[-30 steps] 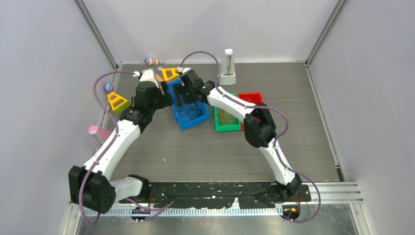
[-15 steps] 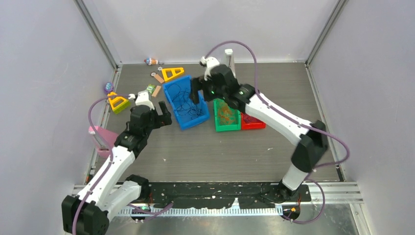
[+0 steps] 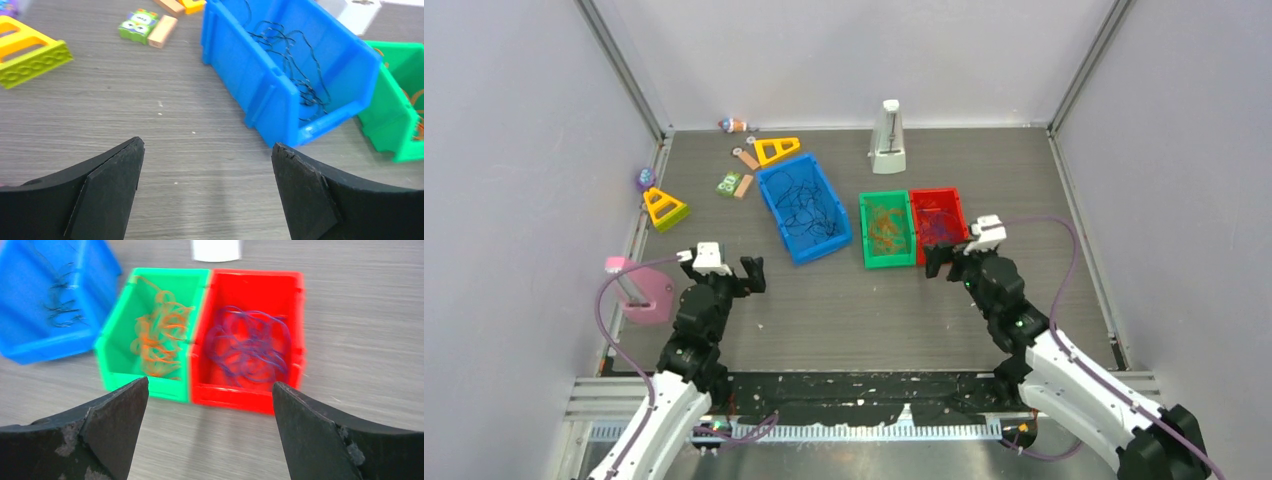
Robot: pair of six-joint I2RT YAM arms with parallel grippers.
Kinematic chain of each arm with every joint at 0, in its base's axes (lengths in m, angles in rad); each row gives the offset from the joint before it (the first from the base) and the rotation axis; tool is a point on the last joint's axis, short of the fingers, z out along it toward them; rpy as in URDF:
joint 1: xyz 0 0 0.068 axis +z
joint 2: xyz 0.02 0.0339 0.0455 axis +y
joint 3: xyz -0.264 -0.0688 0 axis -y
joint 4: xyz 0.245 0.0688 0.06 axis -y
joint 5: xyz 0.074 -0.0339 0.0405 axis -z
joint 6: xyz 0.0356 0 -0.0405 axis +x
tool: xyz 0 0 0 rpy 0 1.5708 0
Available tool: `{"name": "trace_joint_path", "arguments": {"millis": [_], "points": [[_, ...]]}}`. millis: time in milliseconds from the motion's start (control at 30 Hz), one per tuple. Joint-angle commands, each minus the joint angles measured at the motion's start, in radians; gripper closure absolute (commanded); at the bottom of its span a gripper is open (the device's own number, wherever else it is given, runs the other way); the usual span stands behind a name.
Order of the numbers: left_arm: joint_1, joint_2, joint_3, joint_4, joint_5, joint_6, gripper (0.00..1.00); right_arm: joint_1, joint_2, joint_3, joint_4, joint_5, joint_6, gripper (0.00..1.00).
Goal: Untangle the cables
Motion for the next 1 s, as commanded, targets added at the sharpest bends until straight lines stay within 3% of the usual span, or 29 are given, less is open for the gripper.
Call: {"name": "trace_joint_path", "arguments": {"millis": [0, 67, 167, 267, 333, 367, 433, 533, 667, 733, 833, 867, 900, 967], "points": [[-0.001, -0.093, -0.1, 0.198, -0.181, 0.111, 0.0, -0.038, -0.196, -0.24, 0.297, 0.304, -0.109, 0.01], [0.001, -0.074, -0.128, 0.294, -0.19, 0.166, 0.0, -0.081, -0.188, -0.27, 0.371, 0.379, -0.085, 0.03], [0.001, -0.008, -0.151, 0.355, -0.236, 0.196, 0.0, -0.145, -0.116, -0.265, 0.46, 0.304, -0.141, 0.01], [0.005, 0.146, -0.242, 0.633, -0.276, 0.21, 0.0, -0.176, -0.014, -0.252, 0.534, 0.319, -0.228, 0.02], [0.018, 0.326, -0.24, 0.799, -0.295, 0.23, 0.0, -0.209, 0.144, -0.317, 0.716, 0.325, -0.231, 0.02], [0.019, 0.383, -0.209, 0.806, -0.273, 0.273, 0.01, -0.232, 0.202, -0.352, 0.886, 0.328, -0.225, 0.01], [0.023, 0.468, -0.142, 0.791, -0.273, 0.304, 0.03, -0.241, 0.304, -0.354, 1.019, 0.309, -0.274, 0.03], [0.04, 0.6, -0.137, 0.968, -0.271, 0.36, 0.03, -0.299, 0.394, -0.298, 0.984, 0.27, -0.29, 0.03], [0.129, 0.796, -0.091, 1.131, -0.107, 0.372, 0.04, -0.426, 0.638, -0.274, 1.182, 0.138, -0.239, 0.03], [0.177, 0.924, -0.083, 1.248, -0.06, 0.353, 0.02, -0.452, 0.601, -0.216, 1.008, 0.084, -0.211, 0.06], [0.209, 0.862, 0.0, 0.969, -0.015, 0.311, 0.02, -0.465, 0.613, -0.174, 0.953, 0.022, -0.228, 0.07], [0.226, 0.87, 0.008, 0.98, 0.003, 0.299, 0.03, -0.466, 0.623, -0.176, 0.983, 0.02, -0.229, 0.07], [0.229, 0.89, 0.002, 1.026, -0.002, 0.304, 0.01, -0.466, 0.618, -0.177, 0.981, 0.023, -0.228, 0.0], [0.229, 0.88, 0.003, 0.998, 0.002, 0.3, 0.0, -0.466, 0.62, -0.179, 0.971, 0.024, -0.226, 0.04]]}}
